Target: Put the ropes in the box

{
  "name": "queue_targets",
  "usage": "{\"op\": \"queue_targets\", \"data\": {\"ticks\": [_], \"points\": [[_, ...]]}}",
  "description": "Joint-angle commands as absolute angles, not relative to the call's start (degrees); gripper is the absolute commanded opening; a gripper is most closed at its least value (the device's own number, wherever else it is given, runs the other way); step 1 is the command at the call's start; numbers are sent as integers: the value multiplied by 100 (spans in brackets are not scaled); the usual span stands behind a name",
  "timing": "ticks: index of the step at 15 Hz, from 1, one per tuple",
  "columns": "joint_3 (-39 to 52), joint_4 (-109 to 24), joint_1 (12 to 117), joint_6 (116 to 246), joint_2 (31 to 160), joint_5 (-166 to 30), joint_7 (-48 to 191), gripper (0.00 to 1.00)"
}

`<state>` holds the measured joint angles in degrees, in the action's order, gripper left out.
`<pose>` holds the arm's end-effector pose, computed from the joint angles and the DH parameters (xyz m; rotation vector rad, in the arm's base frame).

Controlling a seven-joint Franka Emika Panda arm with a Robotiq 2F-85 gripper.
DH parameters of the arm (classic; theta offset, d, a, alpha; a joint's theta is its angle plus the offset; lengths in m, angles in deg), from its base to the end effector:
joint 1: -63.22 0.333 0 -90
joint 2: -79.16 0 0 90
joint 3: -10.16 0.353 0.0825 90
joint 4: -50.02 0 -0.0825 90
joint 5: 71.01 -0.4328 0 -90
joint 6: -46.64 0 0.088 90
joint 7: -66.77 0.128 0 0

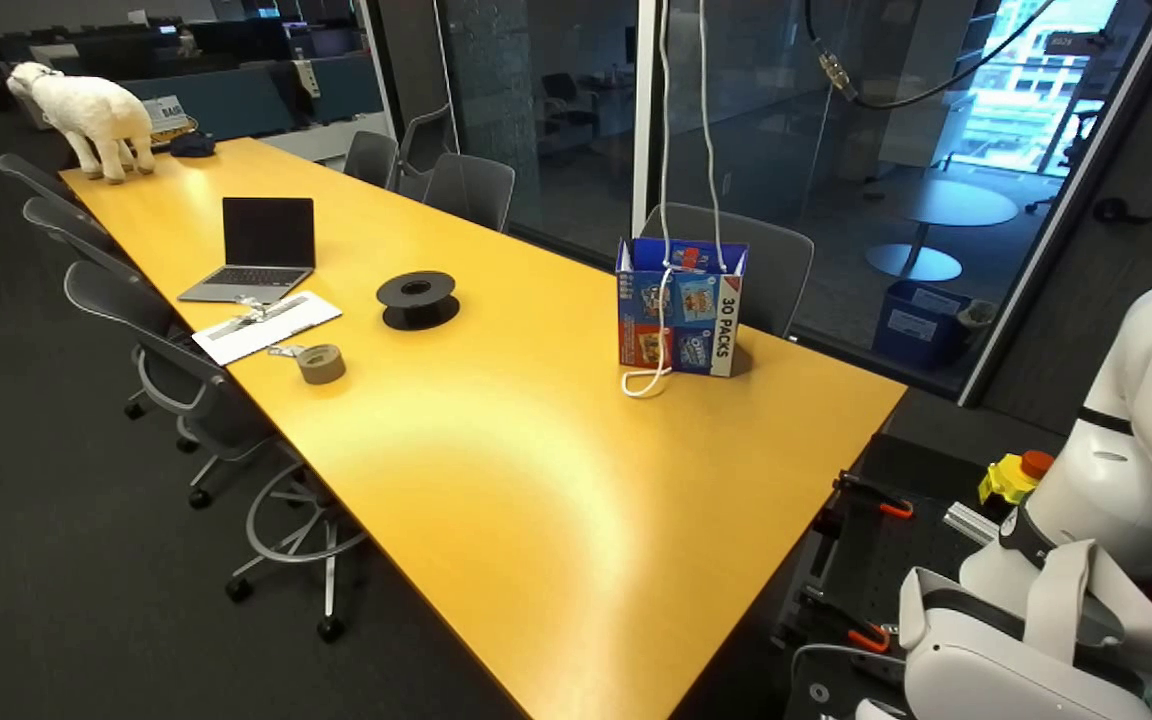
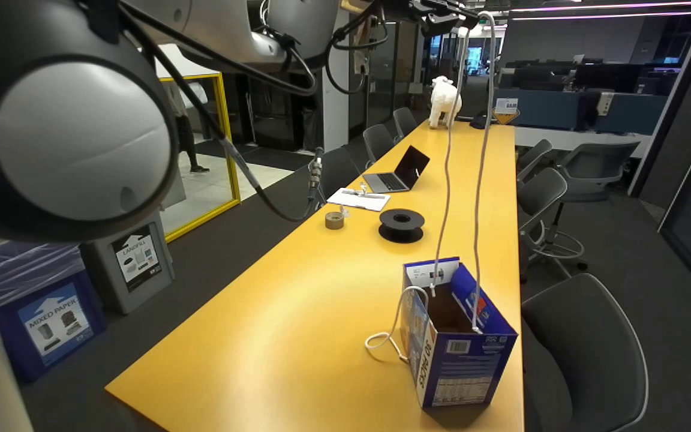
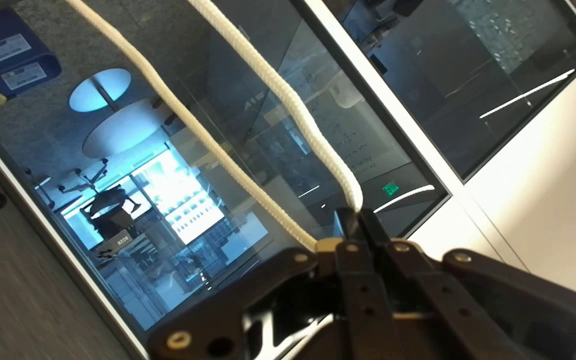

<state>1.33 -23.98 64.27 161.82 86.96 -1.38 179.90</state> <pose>0.6674 -0.1544 0.8096 1.3153 -1.8173 1.7102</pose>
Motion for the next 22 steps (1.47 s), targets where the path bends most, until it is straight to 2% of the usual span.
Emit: {"op": "queue_targets", "data": {"ticks": [1,15,17,22], "points": [[113,-2539,6329,16278,8596,-431,17596,4],[130,-3131,6108,16085,8153,-2327,15796,4],[-34,-3800,5907,16690,8190,-2764,15677,4],[-98,-4687,5576,16988,8258,-3374,15140,4]]}}
